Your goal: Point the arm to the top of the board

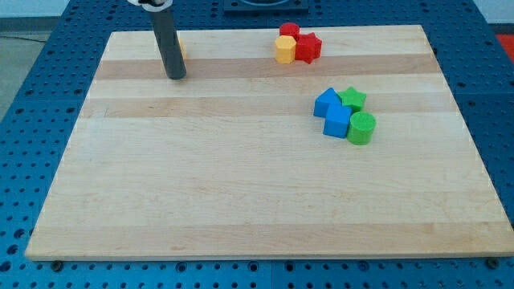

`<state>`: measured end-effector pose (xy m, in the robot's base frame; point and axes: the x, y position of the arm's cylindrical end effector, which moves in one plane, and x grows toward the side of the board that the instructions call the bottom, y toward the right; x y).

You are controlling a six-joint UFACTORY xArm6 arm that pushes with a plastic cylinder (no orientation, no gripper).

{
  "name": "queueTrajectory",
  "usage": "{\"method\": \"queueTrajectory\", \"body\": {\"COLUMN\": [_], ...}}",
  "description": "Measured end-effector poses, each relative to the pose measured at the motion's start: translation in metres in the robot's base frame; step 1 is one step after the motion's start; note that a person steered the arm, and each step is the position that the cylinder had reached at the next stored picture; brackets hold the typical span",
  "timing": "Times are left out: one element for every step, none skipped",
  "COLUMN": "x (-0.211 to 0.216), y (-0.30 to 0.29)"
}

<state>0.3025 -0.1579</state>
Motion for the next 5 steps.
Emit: {"method": "queueTrajectory", "body": {"x": [-0.023,-0.031,-0.031,-0.029,-0.017], "y": [-0.001,-0.001,-0.001,0.057,0.121]}}
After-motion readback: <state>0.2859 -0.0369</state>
